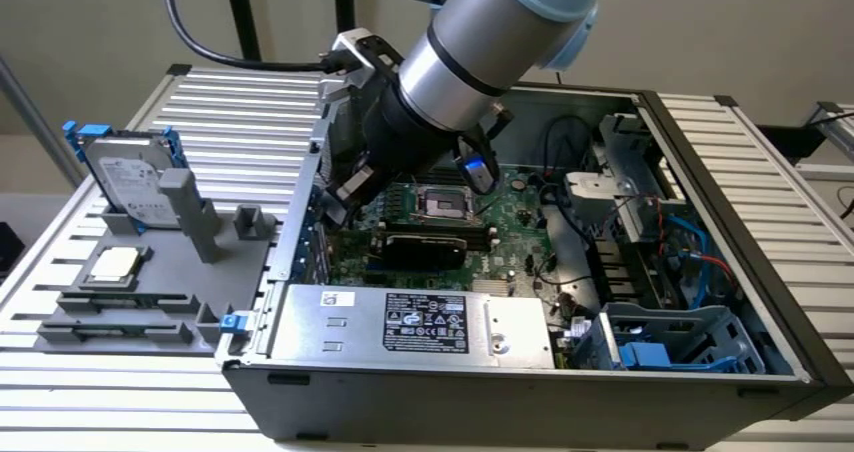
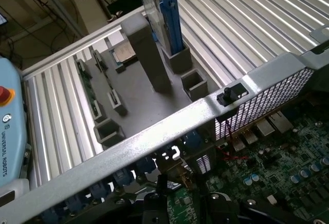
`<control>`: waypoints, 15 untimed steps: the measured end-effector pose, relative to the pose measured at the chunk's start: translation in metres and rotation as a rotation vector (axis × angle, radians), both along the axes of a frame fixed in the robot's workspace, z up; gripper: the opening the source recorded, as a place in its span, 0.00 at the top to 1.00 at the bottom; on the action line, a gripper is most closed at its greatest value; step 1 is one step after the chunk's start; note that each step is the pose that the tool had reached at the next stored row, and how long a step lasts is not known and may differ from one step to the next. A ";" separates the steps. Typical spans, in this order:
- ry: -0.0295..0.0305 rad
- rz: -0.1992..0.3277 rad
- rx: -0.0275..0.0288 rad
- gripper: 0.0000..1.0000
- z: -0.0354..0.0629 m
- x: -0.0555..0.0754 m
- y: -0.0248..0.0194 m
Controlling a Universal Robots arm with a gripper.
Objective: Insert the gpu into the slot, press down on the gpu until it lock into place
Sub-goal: 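Press down on the gpu until it lock into place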
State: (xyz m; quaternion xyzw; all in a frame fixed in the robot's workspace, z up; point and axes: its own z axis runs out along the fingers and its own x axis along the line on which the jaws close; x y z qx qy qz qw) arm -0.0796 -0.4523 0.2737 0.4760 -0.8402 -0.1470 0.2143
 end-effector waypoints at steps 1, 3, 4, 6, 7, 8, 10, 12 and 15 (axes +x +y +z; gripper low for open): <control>0.0003 -0.003 0.0001 0.67 0.0000 0.000 0.0000; 0.0011 -0.008 0.0003 0.67 -0.0001 0.000 0.0002; 0.0016 -0.011 0.0003 0.67 -0.0001 0.000 0.0002; 0.0027 -0.015 0.0000 0.67 0.0000 0.000 0.0006; 0.0029 -0.017 0.0000 0.67 0.0000 0.000 0.0010; 0.0031 -0.018 0.0001 0.67 0.0000 0.000 0.0014; 0.0034 -0.023 -0.0001 0.67 0.0000 0.000 0.0021; 0.0037 -0.025 0.0001 0.67 -0.0001 0.000 0.0024; 0.0041 -0.027 0.0001 0.67 0.0000 0.000 0.0027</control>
